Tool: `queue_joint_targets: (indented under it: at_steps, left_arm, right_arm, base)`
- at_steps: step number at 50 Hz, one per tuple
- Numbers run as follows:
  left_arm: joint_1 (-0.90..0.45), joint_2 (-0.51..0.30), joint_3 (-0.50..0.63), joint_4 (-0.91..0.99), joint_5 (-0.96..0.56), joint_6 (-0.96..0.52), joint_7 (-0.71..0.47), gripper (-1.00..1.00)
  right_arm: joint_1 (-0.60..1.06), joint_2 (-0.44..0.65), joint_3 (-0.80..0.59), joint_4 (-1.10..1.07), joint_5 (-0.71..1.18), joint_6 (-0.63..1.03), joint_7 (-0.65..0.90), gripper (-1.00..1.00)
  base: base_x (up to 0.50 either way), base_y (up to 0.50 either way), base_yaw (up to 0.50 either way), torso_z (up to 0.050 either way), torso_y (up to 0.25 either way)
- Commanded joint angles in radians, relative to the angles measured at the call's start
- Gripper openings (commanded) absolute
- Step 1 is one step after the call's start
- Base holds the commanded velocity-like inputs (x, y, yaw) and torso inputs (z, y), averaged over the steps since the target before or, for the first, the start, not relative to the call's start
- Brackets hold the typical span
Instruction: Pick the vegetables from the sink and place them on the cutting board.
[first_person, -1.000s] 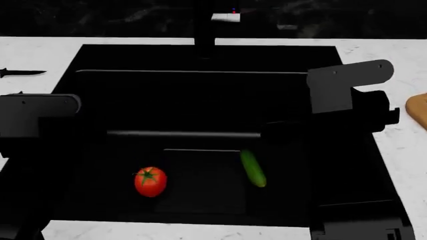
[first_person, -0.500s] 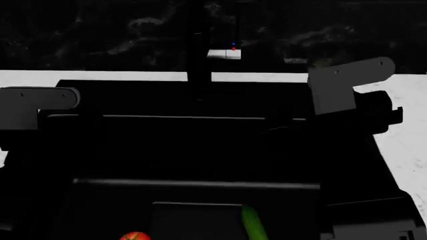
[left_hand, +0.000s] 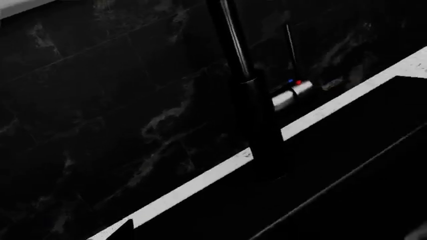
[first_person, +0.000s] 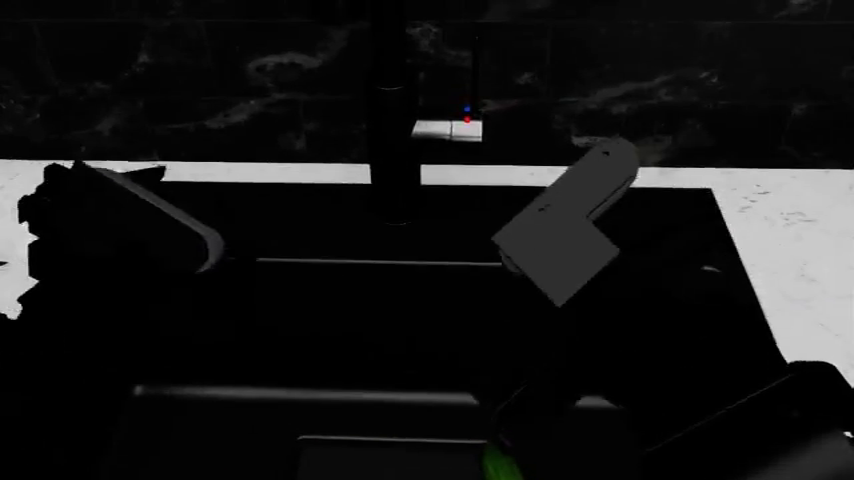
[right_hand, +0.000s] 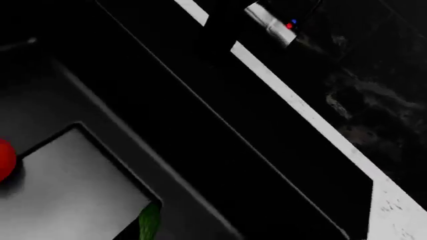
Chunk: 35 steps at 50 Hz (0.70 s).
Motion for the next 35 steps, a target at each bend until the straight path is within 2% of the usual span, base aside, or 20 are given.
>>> queue_joint_targets:
  at_steps: [1, 3, 5, 7, 13, 18, 27, 35]
  left_arm:
    - [-0.02, -0.131, 0.215, 0.135, -0.063, -0.166, 0.33, 1.0]
    - [-0.057, -0.148, 0.278, 0.119, -0.066, -0.192, 0.414, 1.0]
    - [-0.113, -0.178, 0.346, 0.12, -0.076, -0.229, 0.526, 1.0]
    - [-0.17, -0.177, 0.397, 0.042, -0.051, -0.207, 0.588, 1.0]
    - [-0.246, -0.195, 0.463, 0.029, -0.035, -0.25, 0.671, 1.0]
    - [-0.249, -0.22, 0.497, 0.015, -0.017, -0.263, 0.688, 1.0]
    - [-0.27, -0.203, 0.514, -0.066, 0.012, -0.193, 0.687, 1.0]
    - [-0.269, -0.225, 0.525, -0.013, 0.024, -0.178, 0.684, 1.0]
  right_arm:
    - [0.111, 0.07, -0.226, -0.007, 0.086, 0.061, -0.202, 1.0]
    - [0.158, 0.07, -0.341, 0.083, 0.08, -0.009, -0.284, 1.0]
    - [0.223, 0.062, -0.397, 0.167, 0.082, -0.05, -0.36, 1.0]
    - [0.269, 0.058, -0.435, 0.213, 0.082, -0.069, -0.411, 1.0]
    - [0.36, 0.064, -0.549, 0.26, 0.085, -0.045, -0.52, 1.0]
    - [0.384, 0.063, -0.615, 0.263, 0.087, -0.016, -0.558, 1.0]
    - [0.402, 0.051, -0.586, 0.24, 0.1, 0.014, -0.549, 1.0]
    - [0.415, 0.053, -0.521, 0.233, 0.096, -0.022, -0.518, 1.0]
  base:
    - [0.0, 0.0, 0.0, 0.0, 0.0]
    - [0.0, 0.0, 0.0, 0.0, 0.0]
    - [0.0, 0.0, 0.0, 0.0, 0.0]
    - [0.0, 0.0, 0.0, 0.0, 0.0]
    - [0.0, 0.0, 0.0, 0.0, 0.0]
    - [0.0, 0.0, 0.0, 0.0, 0.0]
    - [0.0, 0.0, 0.0, 0.0, 0.0]
    - [0.0, 0.0, 0.0, -0.012, -0.238]
